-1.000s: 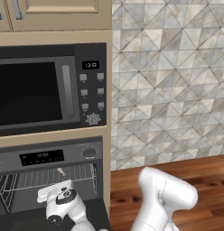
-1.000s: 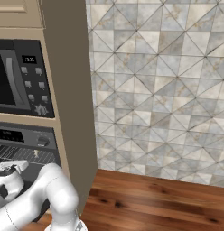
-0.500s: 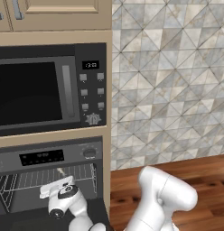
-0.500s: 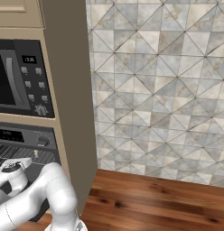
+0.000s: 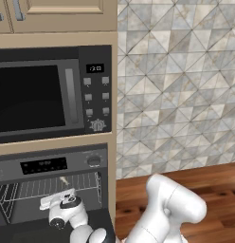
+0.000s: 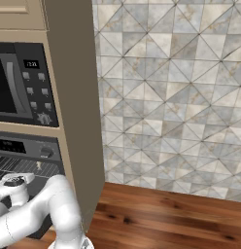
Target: Take the fish from the oven and place it on the plate on the counter.
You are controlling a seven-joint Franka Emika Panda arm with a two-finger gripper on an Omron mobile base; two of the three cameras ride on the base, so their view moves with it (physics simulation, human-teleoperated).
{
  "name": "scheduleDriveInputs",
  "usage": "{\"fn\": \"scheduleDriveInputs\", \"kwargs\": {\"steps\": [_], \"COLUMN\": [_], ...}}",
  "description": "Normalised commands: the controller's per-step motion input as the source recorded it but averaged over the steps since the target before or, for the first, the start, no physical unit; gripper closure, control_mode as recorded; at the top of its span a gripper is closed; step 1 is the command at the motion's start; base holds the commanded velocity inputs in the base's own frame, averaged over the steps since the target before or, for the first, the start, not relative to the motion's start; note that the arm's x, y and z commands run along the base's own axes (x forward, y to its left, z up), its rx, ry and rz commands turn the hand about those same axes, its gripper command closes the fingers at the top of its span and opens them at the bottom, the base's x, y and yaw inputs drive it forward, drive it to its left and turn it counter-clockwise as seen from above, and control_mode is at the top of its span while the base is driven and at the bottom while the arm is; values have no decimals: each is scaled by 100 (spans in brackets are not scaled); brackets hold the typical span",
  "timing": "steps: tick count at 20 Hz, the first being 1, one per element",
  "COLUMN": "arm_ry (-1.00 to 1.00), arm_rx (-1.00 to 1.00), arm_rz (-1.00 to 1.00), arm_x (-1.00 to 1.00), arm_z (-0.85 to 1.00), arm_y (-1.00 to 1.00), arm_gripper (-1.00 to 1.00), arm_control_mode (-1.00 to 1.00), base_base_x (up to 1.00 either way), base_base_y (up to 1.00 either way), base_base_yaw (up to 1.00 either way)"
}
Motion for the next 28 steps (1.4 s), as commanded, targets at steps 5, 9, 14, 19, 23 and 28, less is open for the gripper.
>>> {"fn": "scheduleDriveInputs", "kwargs": {"steps": [5, 9, 14, 19, 23, 28], "arm_ry": [-3, -1, -3, -9, -24, -30], "arm_rx": [13, 10, 3, 0, -2, 0], "arm_rz": [3, 8, 12, 12, 10, 9], "arm_x": [0, -2, 0, 0, 0, 1], "arm_z": [-96, -90, -85, -62, -35, -51], "arm_y": [-6, -1, -11, -15, -14, -17], "arm_gripper": [-100, -100, -100, -100, -100, -100], "arm_control_mode": [-100, -100, -100, -100, -100, -100], "base_base_x": [0, 0, 0, 0, 0, 0], "base_base_y": [0, 0, 0, 0, 0, 0], "base_base_yaw": [0, 0, 0, 0, 0, 0]}}
